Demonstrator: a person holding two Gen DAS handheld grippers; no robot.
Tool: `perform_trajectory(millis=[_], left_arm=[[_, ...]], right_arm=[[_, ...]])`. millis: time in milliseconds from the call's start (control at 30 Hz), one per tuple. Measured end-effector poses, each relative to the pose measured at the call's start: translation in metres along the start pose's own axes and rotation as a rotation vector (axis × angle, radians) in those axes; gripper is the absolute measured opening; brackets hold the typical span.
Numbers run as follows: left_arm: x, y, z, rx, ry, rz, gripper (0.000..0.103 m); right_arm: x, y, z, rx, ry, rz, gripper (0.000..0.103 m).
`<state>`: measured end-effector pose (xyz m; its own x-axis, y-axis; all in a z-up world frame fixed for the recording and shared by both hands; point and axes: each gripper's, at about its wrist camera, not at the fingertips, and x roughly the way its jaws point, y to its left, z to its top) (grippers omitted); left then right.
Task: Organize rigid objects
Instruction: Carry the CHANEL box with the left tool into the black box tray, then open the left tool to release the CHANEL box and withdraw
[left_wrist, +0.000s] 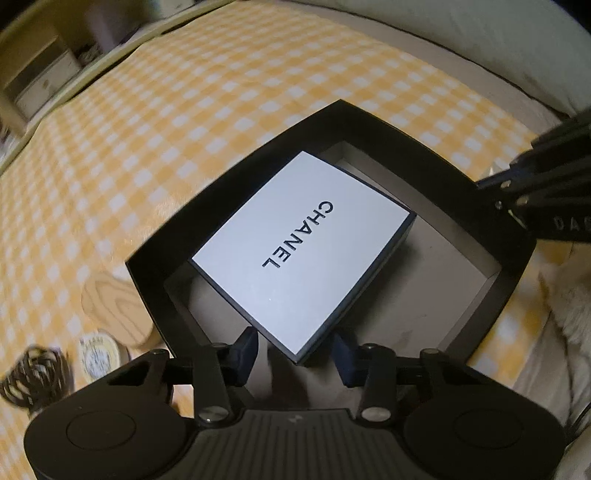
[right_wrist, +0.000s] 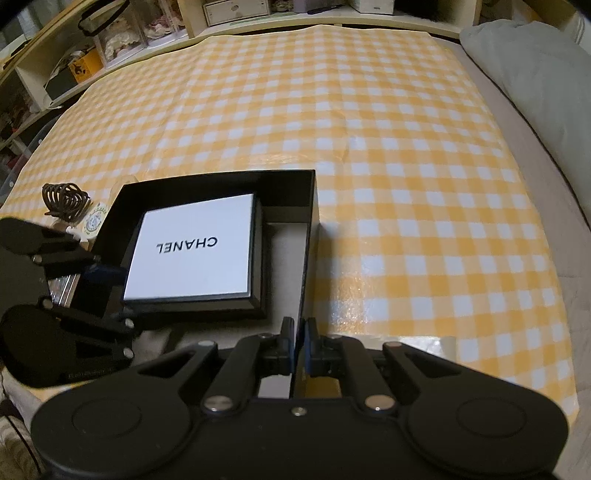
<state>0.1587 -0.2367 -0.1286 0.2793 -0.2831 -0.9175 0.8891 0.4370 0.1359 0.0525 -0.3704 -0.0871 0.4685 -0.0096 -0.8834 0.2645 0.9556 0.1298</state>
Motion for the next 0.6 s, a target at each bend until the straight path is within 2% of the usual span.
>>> perform_trajectory(millis=[100, 200, 400, 500, 600], left_arm=[[0.003, 0.005, 0.003, 0.009, -0.024, 0.005, 0.045], [0.004, 0.007, 0.007, 0.002, -0.051, -0.023, 0.045], [0.005, -0.009, 0.015, 0.030, -0.116, -0.058, 0.045], [0.007, -0.016, 0.018, 0.053, -0.118, -0.026, 0.046], [0.008, -0.013, 0.019, 0.044, -0.123, -0.035, 0.046]], right_arm=[[0.001, 0.001, 0.002, -0.009, 0.000, 0.001, 0.006], [0.000, 0.001, 0.002, -0.025, -0.001, -0.004, 0.006], [0.002, 0.004, 0.004, -0.037, -0.001, -0.004, 0.006], [0.002, 0.004, 0.003, -0.037, -0.001, -0.006, 0.007], [0.002, 0.004, 0.003, -0.036, -0.001, -0.004, 0.007]])
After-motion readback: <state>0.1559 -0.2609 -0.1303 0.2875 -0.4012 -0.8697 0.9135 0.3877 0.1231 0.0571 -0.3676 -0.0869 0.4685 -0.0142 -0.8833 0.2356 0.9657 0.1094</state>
